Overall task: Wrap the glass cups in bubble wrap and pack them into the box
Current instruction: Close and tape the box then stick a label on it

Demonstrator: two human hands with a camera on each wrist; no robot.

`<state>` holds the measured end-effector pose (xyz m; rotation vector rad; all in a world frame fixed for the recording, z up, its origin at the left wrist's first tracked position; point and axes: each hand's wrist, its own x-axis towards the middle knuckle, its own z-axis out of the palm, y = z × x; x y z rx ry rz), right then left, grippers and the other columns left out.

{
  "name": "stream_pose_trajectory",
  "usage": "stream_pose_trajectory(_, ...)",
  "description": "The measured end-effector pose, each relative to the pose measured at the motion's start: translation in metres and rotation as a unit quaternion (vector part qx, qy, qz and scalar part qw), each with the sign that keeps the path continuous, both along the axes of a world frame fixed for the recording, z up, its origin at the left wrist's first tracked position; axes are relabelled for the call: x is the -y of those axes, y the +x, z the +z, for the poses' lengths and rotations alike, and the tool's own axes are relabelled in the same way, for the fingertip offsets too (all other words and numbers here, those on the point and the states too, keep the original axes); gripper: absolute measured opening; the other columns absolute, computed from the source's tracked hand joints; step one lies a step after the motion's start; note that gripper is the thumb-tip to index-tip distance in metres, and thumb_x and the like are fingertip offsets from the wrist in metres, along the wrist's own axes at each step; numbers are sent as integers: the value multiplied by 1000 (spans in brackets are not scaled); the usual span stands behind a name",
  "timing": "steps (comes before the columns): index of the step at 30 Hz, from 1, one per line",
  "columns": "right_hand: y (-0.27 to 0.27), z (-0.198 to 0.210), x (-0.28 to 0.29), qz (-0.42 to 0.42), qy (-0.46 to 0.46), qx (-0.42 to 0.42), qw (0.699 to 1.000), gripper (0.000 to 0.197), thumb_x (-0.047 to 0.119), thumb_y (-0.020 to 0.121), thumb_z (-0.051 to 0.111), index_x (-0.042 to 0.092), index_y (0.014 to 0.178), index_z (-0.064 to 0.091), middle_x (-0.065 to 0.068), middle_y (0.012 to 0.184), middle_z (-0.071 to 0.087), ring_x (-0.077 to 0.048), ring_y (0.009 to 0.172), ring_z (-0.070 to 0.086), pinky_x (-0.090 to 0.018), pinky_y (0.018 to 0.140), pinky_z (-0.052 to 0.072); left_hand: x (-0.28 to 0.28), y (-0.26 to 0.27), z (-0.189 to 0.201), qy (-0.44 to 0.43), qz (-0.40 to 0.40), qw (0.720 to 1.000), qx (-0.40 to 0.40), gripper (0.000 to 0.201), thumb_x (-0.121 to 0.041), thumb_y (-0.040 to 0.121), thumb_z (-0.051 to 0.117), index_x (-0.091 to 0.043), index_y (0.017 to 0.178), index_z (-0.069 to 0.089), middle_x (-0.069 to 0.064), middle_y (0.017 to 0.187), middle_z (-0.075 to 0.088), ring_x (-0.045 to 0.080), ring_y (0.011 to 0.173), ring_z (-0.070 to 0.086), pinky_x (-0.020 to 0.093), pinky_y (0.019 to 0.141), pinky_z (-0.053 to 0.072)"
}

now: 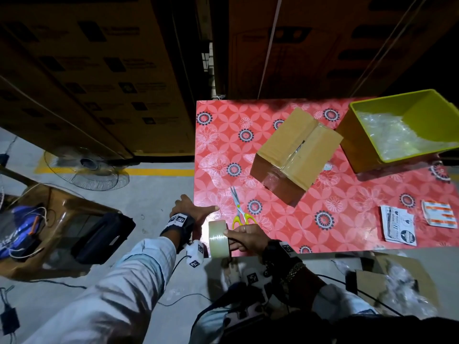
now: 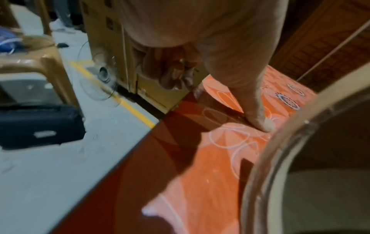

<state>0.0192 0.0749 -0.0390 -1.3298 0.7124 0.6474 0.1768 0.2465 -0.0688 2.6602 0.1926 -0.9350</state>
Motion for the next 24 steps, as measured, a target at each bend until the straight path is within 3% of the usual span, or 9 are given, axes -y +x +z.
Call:
stream_pose_trajectory(2, -2, 4, 9, -28, 1, 26, 999, 36, 38, 80, 85, 5, 86, 72, -15, 90, 77, -16, 69, 68, -21, 57, 45, 1, 5, 7, -13, 6, 1000, 21, 126, -86, 55, 77, -10, 146, 34, 18, 145, 44, 43, 128, 54, 53, 96, 54)
stream_pose_trajectory(6, -7, 35, 45, -147, -33, 101, 983, 28, 17, 77, 88, -1, 86, 69, -27, 80, 68, -23, 63, 59, -29, 54, 48, 12, 17, 30, -136, -26, 978, 157, 71, -55, 66, 92, -19, 109, 47, 6, 114, 54, 32, 99, 69, 41, 81, 57)
stream_pose_trajectory(10, -3, 77, 105, -217, -172, 185, 943, 14, 6, 82, 82, 2, 88, 70, -12, 82, 73, -31, 68, 69, -40, 63, 60, 56, 23, 68, -246, -163, 939, 176, 74, -36, 69, 96, -22, 125, 50, 1, 123, 56, 13, 87, 68, 15, 66, 50)
stream_pose_trajectory(13, 10, 87, 137, -248, -312, 240, 885, 19, 2, 80, 81, 16, 86, 69, -2, 85, 70, -14, 69, 65, -28, 70, 53, 106, 22, 93, -273, -234, 914, 189, 97, -43, 66, 96, -22, 144, 42, 6, 140, 54, 23, 110, 64, 32, 85, 56)
stream_pose_trajectory(15, 18, 91, 150, -237, -416, 248, 843, 24, 4, 79, 81, 19, 92, 69, 0, 98, 61, -12, 73, 61, -11, 69, 46, 140, 21, 106, -282, -258, 904, 192, 114, -41, 64, 97, -23, 155, 30, 8, 153, 45, 28, 130, 55, 45, 103, 53)
stream_pose_trajectory(17, 22, 91, 161, -223, -476, 249, 813, 29, 2, 79, 81, 18, 101, 71, 1, 110, 52, -12, 82, 58, -1, 71, 39, 170, 21, 114, -261, -297, 896, 202, 125, -37, 62, 98, -22, 159, 21, 11, 159, 36, 33, 136, 50, 49, 108, 49)
stream_pose_trajectory(20, 25, 77, 173, -184, -479, 232, 827, 35, -1, 78, 83, 11, 109, 74, 0, 119, 48, -12, 100, 55, -12, 83, 42, 198, 25, 115, -176, -384, 877, 230, 120, -41, 61, 97, -25, 154, 23, 16, 145, 39, 37, 102, 65, 49, 83, 59)
stream_pose_trajectory(22, 25, 67, 177, -158, -476, 225, 835, 33, 3, 79, 84, 11, 110, 75, 3, 125, 45, -13, 102, 54, -21, 85, 46, 201, 32, 111, -149, -432, 856, 244, 108, -51, 64, 94, -26, 146, 29, 15, 136, 39, 36, 83, 66, 47, 70, 60)
stream_pose_trajectory(24, 24, 62, 180, -160, -472, 236, 834, 31, 6, 80, 85, 13, 108, 76, 4, 128, 45, -8, 99, 54, -20, 82, 46, 201, 40, 108, -139, -460, 841, 250, 103, -58, 66, 90, -24, 143, 32, 13, 129, 39, 34, 72, 63, 44, 63, 57)
